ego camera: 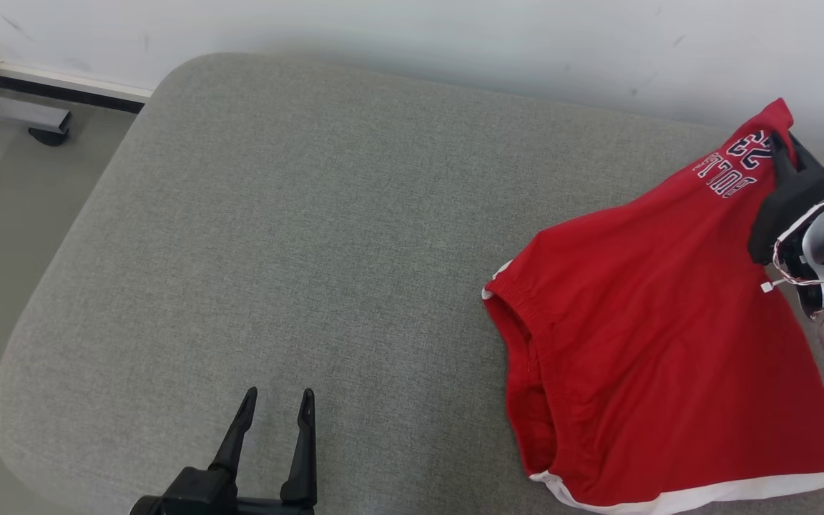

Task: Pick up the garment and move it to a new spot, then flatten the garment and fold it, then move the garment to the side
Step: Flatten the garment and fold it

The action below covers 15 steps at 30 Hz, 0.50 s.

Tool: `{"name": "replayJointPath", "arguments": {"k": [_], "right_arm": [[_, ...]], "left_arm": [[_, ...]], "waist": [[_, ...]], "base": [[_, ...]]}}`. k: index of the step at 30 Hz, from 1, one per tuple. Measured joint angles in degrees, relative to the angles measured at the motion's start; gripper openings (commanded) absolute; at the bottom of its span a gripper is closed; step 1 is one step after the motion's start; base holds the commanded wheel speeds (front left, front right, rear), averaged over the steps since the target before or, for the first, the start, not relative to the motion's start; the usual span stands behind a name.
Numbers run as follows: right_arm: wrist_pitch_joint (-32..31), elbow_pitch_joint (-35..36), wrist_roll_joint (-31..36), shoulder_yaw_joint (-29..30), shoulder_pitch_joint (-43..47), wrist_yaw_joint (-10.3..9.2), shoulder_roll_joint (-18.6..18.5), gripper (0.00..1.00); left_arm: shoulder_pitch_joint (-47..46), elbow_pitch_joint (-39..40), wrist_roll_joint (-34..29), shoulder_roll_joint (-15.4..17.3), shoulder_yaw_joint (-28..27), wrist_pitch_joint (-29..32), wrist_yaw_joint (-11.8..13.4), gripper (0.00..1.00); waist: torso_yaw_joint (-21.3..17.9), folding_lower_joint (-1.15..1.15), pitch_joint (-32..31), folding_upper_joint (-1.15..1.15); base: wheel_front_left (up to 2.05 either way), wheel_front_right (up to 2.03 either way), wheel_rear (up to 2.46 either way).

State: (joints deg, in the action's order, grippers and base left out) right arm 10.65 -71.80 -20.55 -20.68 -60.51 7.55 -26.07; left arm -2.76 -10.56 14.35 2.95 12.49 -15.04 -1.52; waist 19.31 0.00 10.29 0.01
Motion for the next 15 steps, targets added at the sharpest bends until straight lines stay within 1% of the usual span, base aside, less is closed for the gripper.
{"name": "replayJointPath", "arguments": {"k": [1,2,3,7,10,15], "right_arm": [[0.3,-0.4,0.1,0.5,-0.1,0.00,0.0,0.00],[0.6,-0.7,0.6,0.6,-0.1,0.00,0.1,0.07],[0.8,-0.9,1.1,0.6,-0.1,0.00,0.2,1.00],[1.8,-1.3,3.3,-0.1,0.4,0.00,1.7,1.00],[3.2,-0.7,3.5,-0.3,1.0,0.00,2.5,1.00],[4.2,4.5,3.5,-1.0,3.7,0.00,2.8,1.00]], "left_arm": [[-0.2,-0.1,0.1,0.0,0.2,0.0,0.0,1.00],[-0.3,-0.1,0.3,0.0,0.6,0.0,0.0,1.00],[-0.4,-0.2,0.4,0.0,0.8,0.0,0.0,1.00],[-0.5,-0.5,0.4,0.0,1.2,0.0,0.1,1.00],[-0.5,-0.7,0.3,0.0,0.8,0.0,0.2,1.00],[0.3,-0.7,-0.9,0.0,-1.1,0.0,-0.2,1.00]], "waist": [[0.1,0.00,0.1,0.00],[0.2,0.00,0.1,0.00],[0.3,0.00,0.1,0.00],[-0.3,0.00,-0.1,0.00],[-1.1,0.00,-0.9,0.00],[-3.2,-0.01,-2.5,0.00]], "base": [[0.00,0.00,0.00],[0.00,0.00,0.00],[0.00,0.00,0.00],[0.00,0.00,0.00],[0.00,0.00,0.00],[0.00,0.00,0.00]]}}
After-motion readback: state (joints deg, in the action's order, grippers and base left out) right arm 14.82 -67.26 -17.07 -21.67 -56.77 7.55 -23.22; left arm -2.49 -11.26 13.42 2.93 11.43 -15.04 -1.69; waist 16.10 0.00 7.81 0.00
